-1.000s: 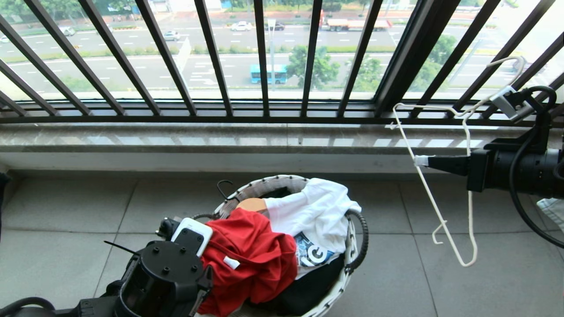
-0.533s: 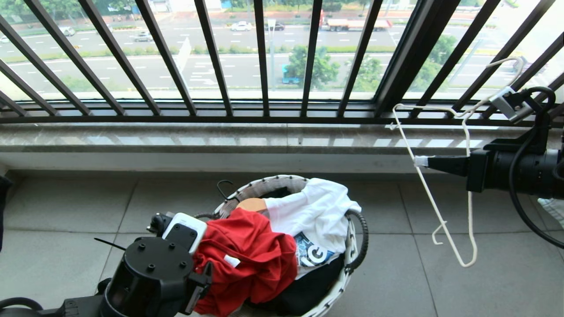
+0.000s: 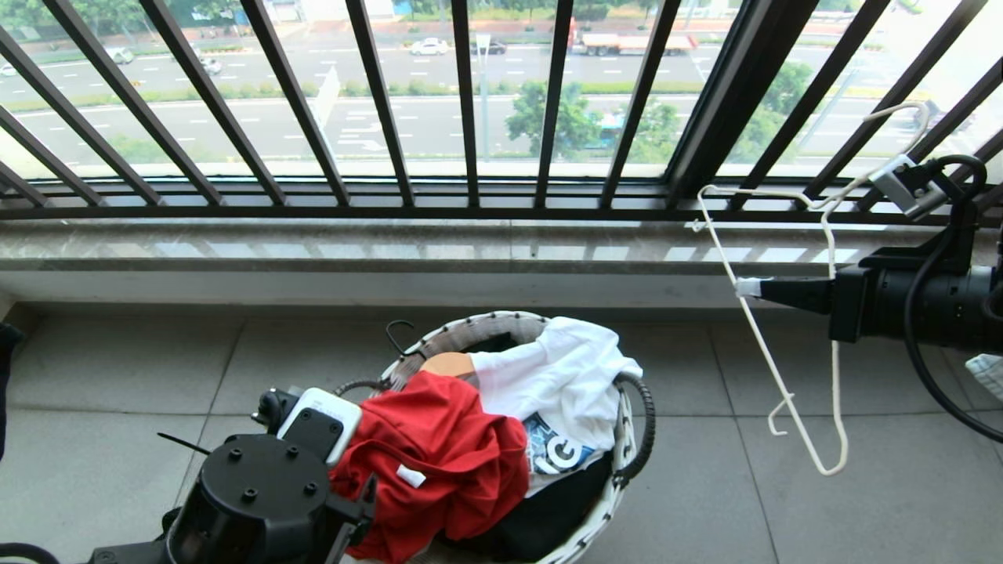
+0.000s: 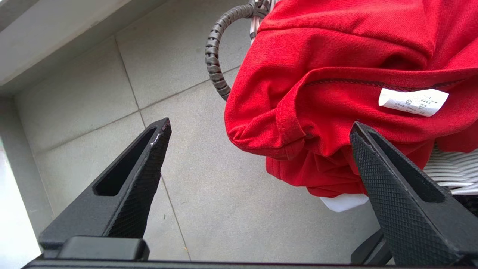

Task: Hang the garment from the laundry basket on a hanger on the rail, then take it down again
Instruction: Pick up clothes from the basket

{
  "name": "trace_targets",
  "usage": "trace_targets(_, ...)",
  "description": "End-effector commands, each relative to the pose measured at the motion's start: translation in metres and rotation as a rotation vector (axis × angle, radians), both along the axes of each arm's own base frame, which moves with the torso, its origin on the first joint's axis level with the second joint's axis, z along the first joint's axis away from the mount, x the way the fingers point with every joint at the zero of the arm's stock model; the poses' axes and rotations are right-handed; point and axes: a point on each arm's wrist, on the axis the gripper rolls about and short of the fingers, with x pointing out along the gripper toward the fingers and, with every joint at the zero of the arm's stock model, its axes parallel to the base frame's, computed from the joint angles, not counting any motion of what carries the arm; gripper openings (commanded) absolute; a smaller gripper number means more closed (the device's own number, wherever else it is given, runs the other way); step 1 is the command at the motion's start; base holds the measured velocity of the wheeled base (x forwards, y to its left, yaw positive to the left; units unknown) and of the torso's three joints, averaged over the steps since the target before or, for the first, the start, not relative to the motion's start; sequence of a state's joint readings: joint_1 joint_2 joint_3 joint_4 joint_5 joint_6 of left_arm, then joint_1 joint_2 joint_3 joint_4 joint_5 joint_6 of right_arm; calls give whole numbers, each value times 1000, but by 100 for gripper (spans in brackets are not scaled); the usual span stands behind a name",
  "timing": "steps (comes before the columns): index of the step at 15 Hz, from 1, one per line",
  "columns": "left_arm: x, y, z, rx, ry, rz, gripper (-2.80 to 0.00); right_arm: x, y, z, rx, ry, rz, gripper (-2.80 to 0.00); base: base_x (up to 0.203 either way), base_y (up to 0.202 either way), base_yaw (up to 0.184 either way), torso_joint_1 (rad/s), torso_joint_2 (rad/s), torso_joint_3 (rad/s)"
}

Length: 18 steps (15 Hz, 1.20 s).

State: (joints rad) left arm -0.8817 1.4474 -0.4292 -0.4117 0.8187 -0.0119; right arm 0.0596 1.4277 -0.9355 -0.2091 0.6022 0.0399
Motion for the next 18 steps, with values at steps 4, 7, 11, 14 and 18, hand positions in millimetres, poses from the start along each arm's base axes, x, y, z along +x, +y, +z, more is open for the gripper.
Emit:
trace_targets(4, 7, 3, -22, 38, 51, 77, 0, 0, 0, 1, 2, -2, 3, -280, 0, 0, 0, 0, 0, 0)
trace_targets(7, 8, 7, -23, 41, 45, 105, 0, 0, 0, 1, 2, -3, 3, -280, 0, 0, 0, 0, 0, 0)
trace_targets(11, 8, 8, -12, -6, 8, 116, 0, 0, 0, 0, 2, -1, 3, -280, 0, 0, 0, 0, 0, 0)
trace_targets(14, 11, 5, -6, -57, -10, 118, 0, 0, 0, 1, 3, -2, 4, -280, 0, 0, 0, 0, 0, 0)
trace_targets(18, 19, 8, -9, -55, -9, 162, 0, 0, 0, 1, 3, -3, 5, -280, 0, 0, 0, 0, 0, 0)
